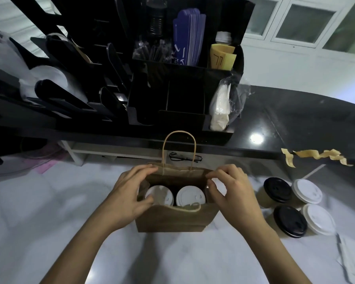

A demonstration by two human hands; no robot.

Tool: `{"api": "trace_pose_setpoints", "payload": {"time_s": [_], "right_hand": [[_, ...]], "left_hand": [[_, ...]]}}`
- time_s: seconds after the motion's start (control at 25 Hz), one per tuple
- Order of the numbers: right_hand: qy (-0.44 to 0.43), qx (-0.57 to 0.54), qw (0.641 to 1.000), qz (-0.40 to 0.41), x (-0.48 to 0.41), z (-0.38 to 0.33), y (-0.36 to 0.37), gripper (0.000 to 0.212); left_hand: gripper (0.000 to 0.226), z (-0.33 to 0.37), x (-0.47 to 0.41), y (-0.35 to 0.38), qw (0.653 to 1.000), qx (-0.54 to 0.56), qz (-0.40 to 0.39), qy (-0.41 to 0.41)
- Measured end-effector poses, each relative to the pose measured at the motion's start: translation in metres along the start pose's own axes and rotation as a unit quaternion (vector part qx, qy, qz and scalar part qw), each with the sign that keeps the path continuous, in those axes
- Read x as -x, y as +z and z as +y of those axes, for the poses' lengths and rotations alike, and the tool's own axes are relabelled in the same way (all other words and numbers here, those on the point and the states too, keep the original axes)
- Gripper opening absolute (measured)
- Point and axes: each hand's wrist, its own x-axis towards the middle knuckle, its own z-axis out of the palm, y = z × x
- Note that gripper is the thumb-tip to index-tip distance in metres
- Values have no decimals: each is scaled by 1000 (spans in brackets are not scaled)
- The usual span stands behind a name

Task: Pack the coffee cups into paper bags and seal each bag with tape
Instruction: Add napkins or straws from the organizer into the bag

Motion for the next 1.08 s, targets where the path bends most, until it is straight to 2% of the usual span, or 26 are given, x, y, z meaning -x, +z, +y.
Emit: {"api": "trace_pose_setpoints", "payload": {"time_s": [0.16,0.44,0.72,1.08], "right_hand": [[23,-29,999,-10,7,1,-7,16],[42,-85,995,13,14,-9,-24,18],[60,-101,992,53,31,-11,-50,16],[140,-105,977,120,93,30,-91,12]], "left_hand": [[33,14,1,-3,998,-15,60,2],[19,56,4,-19,990,13,121,72],[24,109,6,-8,979,-2,90,181],[19,162,2,50,962,-15,14,273]]}}
